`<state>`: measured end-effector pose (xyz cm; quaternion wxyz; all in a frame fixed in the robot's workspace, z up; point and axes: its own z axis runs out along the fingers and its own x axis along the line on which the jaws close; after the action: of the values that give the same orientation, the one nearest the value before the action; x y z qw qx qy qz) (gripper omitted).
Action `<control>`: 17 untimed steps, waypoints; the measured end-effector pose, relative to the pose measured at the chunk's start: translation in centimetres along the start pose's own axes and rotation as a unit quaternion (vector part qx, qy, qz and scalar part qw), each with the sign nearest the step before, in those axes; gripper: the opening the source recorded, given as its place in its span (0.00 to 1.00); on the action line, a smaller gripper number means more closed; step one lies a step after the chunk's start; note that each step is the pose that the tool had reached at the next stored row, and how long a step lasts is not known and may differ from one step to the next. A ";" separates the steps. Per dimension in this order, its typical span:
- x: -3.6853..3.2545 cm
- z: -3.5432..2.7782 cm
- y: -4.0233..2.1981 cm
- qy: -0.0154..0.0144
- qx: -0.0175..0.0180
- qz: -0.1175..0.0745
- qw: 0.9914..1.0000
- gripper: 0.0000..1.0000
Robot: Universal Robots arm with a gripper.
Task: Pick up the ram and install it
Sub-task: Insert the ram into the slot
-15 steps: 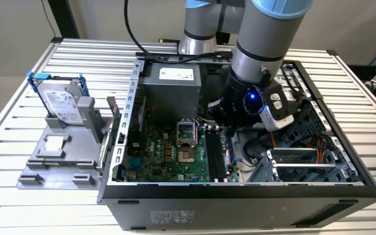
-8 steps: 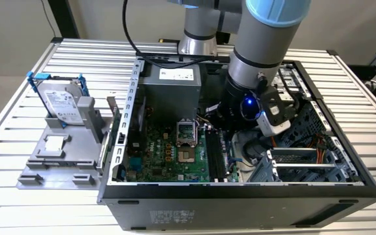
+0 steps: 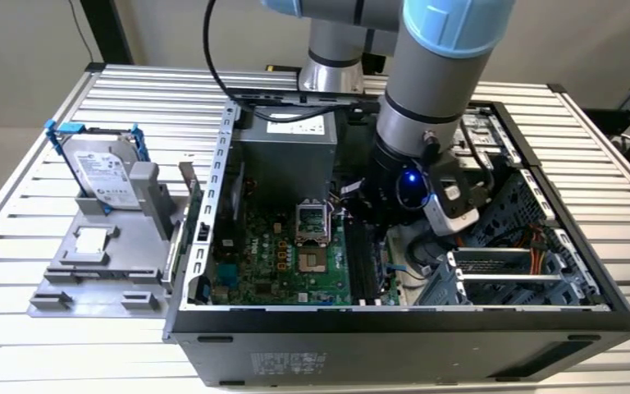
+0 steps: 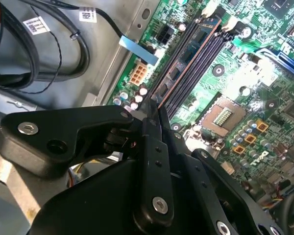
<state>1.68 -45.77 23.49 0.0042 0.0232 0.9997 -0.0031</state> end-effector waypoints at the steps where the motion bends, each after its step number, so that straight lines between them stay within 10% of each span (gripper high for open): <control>1: 0.01 0.07 0.00 0.000 0.000 0.000 1.000 0.00; 17: 0.26 0.72 -0.01 0.000 0.001 -0.008 1.000 0.00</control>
<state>1.42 -45.77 22.77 0.0042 0.0152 0.9999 -0.0041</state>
